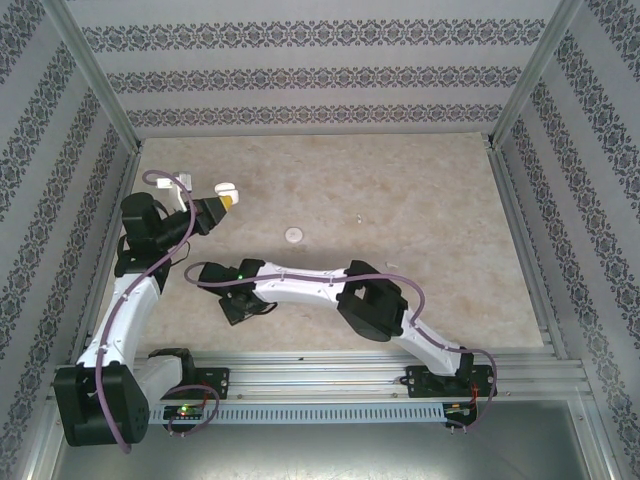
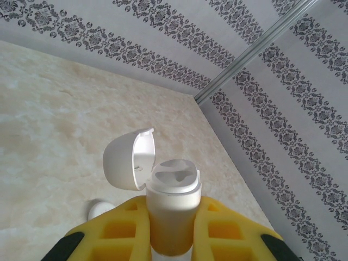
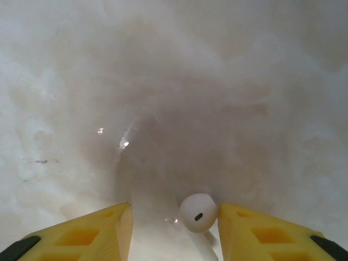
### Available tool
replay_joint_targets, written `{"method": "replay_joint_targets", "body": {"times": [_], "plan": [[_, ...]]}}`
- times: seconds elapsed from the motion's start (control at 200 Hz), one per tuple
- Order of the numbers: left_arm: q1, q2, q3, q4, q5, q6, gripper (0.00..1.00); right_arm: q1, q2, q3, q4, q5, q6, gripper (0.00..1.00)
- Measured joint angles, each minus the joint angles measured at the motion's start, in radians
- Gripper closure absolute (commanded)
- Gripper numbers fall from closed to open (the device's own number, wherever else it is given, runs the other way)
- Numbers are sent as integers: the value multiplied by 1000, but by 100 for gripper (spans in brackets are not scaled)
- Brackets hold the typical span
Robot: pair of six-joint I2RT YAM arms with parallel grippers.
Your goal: Insert wireless bluetooth earbuds into charging case
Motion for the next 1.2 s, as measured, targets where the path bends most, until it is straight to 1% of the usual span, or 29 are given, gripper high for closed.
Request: {"method": "replay_joint_targets", "body": {"times": [0.15,0.325,0.44,0.585,0.759,0.884,0.954,1.024,1.199], "plan": [[12,-16,-37,15,2,0,100,2,26,45,-66,1,11,54],[12,-35,-50,23,10,0,100,-1,39,88,-134,2,11,60],[12,-42,-58,30,19,-1,100,-1,51,113,-163,0,10,61],[12,-51,-71,30,26,-1,100,-1,114,204,-227,-7,2,61],[12,-50,-85,35,34,-4,100,-4,149,274,-285,-11,-21,73],[12,-51,-87,38,39,-5,100,-14,151,280,-303,-9,-27,77],[12,-51,-92,48,43,-9,100,-19,145,264,-300,-8,-32,78],[12,-50,-105,65,45,-16,100,-27,113,206,-274,-9,-38,79],[12,-50,-121,74,47,-22,100,-84,-38,-63,-155,-38,-38,81]]}}
